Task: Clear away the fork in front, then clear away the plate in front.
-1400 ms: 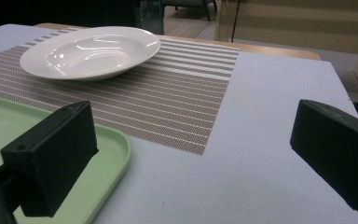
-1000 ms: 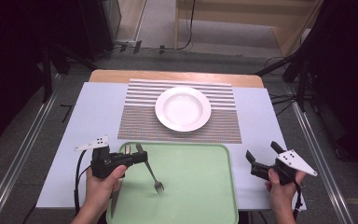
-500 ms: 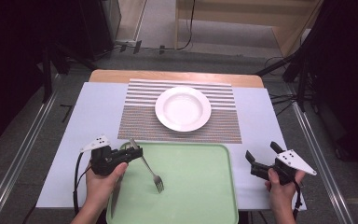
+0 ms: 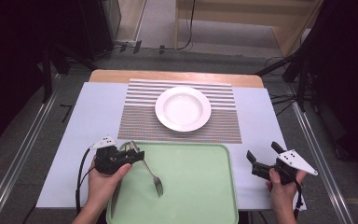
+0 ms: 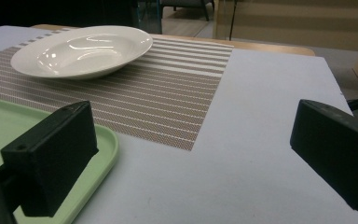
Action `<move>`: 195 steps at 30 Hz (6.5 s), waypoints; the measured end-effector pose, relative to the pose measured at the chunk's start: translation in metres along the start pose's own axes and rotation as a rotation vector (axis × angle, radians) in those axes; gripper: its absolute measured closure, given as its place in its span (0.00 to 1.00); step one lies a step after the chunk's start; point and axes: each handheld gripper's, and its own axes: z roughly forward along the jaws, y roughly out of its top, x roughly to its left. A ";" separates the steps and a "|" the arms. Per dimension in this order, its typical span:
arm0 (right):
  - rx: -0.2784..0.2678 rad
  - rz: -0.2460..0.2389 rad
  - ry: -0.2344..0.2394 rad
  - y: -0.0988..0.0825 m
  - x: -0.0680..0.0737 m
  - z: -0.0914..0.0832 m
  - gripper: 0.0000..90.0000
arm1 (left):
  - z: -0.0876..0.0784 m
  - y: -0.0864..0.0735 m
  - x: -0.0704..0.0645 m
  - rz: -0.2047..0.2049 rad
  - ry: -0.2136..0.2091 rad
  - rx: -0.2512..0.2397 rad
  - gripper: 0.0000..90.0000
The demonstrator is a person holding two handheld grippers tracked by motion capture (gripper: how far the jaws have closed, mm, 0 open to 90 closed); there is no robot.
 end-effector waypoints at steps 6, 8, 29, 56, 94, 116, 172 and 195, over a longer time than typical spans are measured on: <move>-0.017 -0.005 0.008 0.000 -0.001 -0.001 0.00 | 0.006 -0.002 0.000 0.021 0.034 0.059 0.69; -0.020 -0.007 0.007 0.000 -0.001 -0.001 0.00 | 0.008 -0.002 -0.002 0.031 0.044 0.084 0.69; -0.019 -0.003 0.004 0.000 -0.001 -0.001 0.00 | 0.004 -0.006 -0.012 0.119 0.134 0.139 0.71; -0.013 -0.005 0.002 0.000 0.001 -0.002 0.00 | -0.014 -0.052 -0.046 0.172 -0.045 0.223 1.00; -0.024 -0.005 -0.013 -0.002 -0.003 -0.004 0.00 | 0.022 -0.026 -0.040 0.241 0.051 0.334 1.00; -0.021 0.010 -0.006 -0.001 -0.004 -0.005 0.00 | 0.037 0.006 -0.026 0.250 0.098 0.332 1.00; -0.010 -0.003 -0.006 -0.001 -0.003 -0.006 0.00 | -0.019 0.019 0.010 0.132 -0.035 -0.043 0.00; -0.012 -0.029 0.025 0.001 0.003 -0.006 0.00 | 0.004 0.051 0.000 0.200 -0.015 -0.026 0.00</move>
